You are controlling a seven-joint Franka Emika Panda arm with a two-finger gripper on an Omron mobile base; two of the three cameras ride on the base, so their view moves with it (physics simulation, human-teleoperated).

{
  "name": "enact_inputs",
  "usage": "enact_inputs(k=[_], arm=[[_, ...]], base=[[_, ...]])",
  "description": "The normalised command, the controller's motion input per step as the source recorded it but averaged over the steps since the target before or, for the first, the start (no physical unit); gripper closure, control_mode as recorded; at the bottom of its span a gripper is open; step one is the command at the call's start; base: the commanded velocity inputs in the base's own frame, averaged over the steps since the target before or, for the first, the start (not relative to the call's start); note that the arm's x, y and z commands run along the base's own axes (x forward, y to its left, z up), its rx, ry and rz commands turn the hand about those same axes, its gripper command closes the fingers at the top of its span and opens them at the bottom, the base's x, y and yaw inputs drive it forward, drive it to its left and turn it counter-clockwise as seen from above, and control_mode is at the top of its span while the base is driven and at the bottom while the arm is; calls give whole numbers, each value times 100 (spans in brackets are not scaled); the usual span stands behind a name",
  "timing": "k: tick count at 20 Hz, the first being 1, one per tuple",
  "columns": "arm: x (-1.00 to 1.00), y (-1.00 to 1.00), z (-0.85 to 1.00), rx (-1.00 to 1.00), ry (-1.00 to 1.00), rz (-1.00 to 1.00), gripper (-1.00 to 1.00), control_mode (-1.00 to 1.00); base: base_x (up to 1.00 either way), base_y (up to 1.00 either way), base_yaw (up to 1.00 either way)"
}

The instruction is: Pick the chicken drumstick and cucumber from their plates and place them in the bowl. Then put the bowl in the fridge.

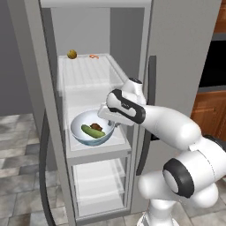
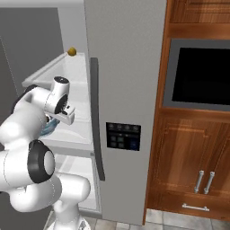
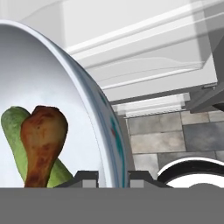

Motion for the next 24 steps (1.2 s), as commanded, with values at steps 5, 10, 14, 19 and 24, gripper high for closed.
enact_inputs(k=[5,10,14,19,24], arm=[[0,0,0,0,0,0,100,-100],[0,0,0,0,0,0,100,-100],[-17,0,0,1,-2,-2,100,-100],[-28,0,16,14,-2,-23,100,-100],[-34,-7,21,22,0,-30,100,-100]], base=[[0,0,0],[0,0,0],[0,0,0],[0,0,0],[0,0,0]])
